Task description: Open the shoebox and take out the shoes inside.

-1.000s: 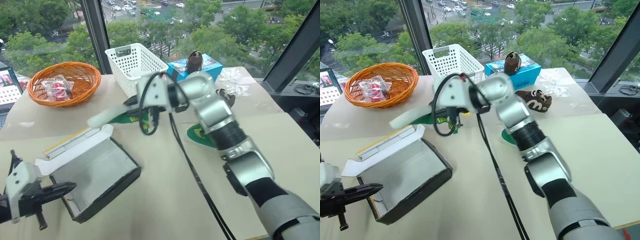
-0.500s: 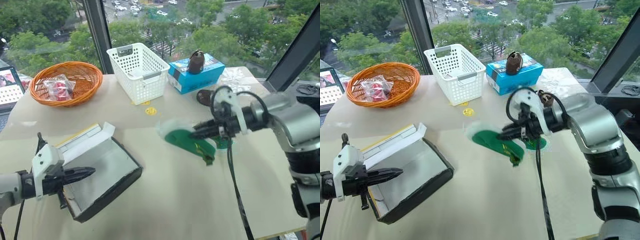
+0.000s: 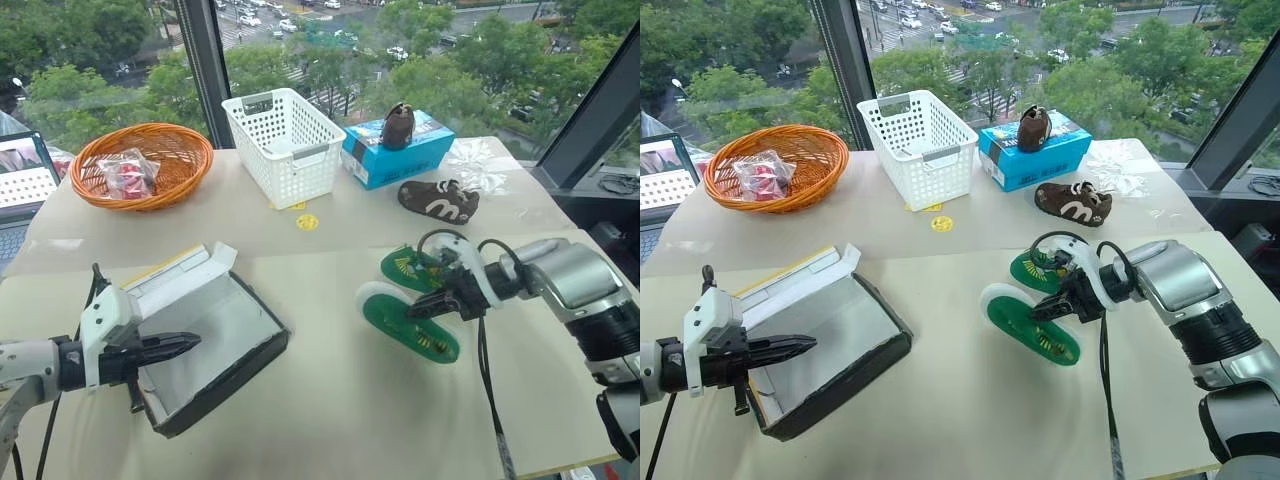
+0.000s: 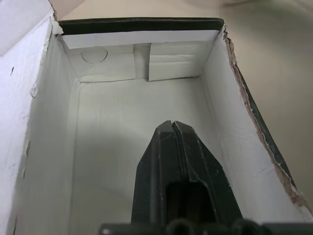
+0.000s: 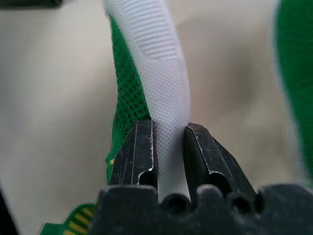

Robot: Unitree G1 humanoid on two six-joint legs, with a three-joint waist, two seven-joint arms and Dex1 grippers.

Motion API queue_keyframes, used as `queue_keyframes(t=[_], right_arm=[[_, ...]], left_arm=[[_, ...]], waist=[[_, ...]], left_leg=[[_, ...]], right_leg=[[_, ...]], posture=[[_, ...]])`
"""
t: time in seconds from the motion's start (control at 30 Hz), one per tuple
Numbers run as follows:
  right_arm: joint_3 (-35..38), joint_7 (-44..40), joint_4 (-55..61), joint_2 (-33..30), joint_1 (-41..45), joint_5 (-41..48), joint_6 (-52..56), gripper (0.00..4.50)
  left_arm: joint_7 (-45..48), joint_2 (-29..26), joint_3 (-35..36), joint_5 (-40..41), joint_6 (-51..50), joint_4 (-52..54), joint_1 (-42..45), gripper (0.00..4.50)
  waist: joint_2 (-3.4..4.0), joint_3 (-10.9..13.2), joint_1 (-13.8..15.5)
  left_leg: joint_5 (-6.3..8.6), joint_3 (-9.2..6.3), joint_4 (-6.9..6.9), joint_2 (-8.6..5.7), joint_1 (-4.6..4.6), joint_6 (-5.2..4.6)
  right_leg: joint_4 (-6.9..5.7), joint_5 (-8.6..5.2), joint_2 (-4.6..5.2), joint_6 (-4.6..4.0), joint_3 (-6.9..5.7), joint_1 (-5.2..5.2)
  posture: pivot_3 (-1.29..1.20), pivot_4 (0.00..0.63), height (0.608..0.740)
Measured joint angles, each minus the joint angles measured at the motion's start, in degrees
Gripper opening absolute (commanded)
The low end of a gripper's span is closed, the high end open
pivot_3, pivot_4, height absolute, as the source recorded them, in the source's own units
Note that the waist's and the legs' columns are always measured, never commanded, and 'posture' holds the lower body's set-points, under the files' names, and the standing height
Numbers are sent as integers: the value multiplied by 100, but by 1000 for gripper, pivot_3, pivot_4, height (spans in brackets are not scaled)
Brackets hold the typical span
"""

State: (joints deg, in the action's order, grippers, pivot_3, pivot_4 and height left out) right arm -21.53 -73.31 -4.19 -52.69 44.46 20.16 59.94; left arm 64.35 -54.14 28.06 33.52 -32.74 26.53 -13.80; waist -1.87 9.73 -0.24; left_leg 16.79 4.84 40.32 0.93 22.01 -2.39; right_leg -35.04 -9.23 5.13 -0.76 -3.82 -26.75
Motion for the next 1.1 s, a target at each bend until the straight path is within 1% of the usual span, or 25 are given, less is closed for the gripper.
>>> queue_keyframes(t=[0.23, 0.3, 0.33, 0.43, 0.5, 0.57, 0.7, 0.93, 1.03, 1.1], right_arm=[[-139, 218, -1018, 241, -3, -546, -689, 669], [-162, 242, -1122, 248, -24, -607, -834, 1409], [-169, 291, -1143, 248, -33, -676, -873, 1642], [-63, 363, -1171, 248, -48, -760, -908, 2703], [-26, 397, -1101, 241, -68, -815, -928, 3280], [-25, 461, -985, 202, -73, -890, -975, 3996], [-24, 437, -816, -27, -58, -1059, -1165, 3996], [94, 154, -348, -478, 30, -1102, -1398, 3996], [313, -109, -233, -660, 51, -976, -1496, 3996], [713, -315, -22, -735, 84, -635, -1419, 3996]], left_arm=[[-79, 0, -55, 22, -8, 20, 7, 0], [-86, 0, -95, 31, -13, 20, 32, 0], [-88, 0, -106, 33, -13, 20, 50, 0], [-89, 0, -151, 34, -12, 20, 92, 0], [-88, 0, -186, 35, -13, 20, 97, 0], [-88, 0, -224, 45, -18, 20, 124, 0], [-88, 0, -236, 57, -35, 20, 179, 0], [-78, -4, -282, 58, -61, 16, 234, 0], [-77, -3, -319, 57, -65, 3, 265, 0], [-81, -2, -320, 57, -64, -4, 265, 0]], waist=[[-8, -5, 107], [-8, -5, 122], [-8, -5, 125], [-8, -5, 126], [-8, -5, 120], [-7, -4, 107], [-3, -2, 97], [3, 2, 90], [8, 6, 90], [13, 9, 91]], left_leg=[[18, -1, 10, -11, -29, -29], [18, -1, 15, -12, -30, -30], [18, -1, 20, -12, -31, -30], [19, -2, 31, -9, -29, -30], [19, -2, 34, -8, -29, -30], [18, -2, 36, -7, -27, -29], [19, -2, 37, -6, -24, -29], [19, -1, 37, -6, -15, -29], [20, 0, 38, -6, -13, -30], [20, 0, 37, -6, -12, -30]], right_leg=[[19, -9, 16, 18, -3, 47], [19, -19, 18, 34, -2, 51], [17, -22, 18, 41, -2, 52], [9, -21, 16, 42, -2, 51], [6, -21, 16, 42, -2, 50], [4, -21, 15, 43, -2, 48], [4, -22, 14, 46, -2, 45], [6, -20, 14, 45, -2, 37], [7, -20, 14, 47, -1, 36], [6, -20, 14, 47, -1, 34]], posture=[[0, 150, 731], [0, 150, 731], [0, 150, 731], [0, 150, 731], [0, 150, 731], [0, 150, 731], [0, 150, 731], [0, 150, 731], [0, 150, 731], [0, 150, 731]])
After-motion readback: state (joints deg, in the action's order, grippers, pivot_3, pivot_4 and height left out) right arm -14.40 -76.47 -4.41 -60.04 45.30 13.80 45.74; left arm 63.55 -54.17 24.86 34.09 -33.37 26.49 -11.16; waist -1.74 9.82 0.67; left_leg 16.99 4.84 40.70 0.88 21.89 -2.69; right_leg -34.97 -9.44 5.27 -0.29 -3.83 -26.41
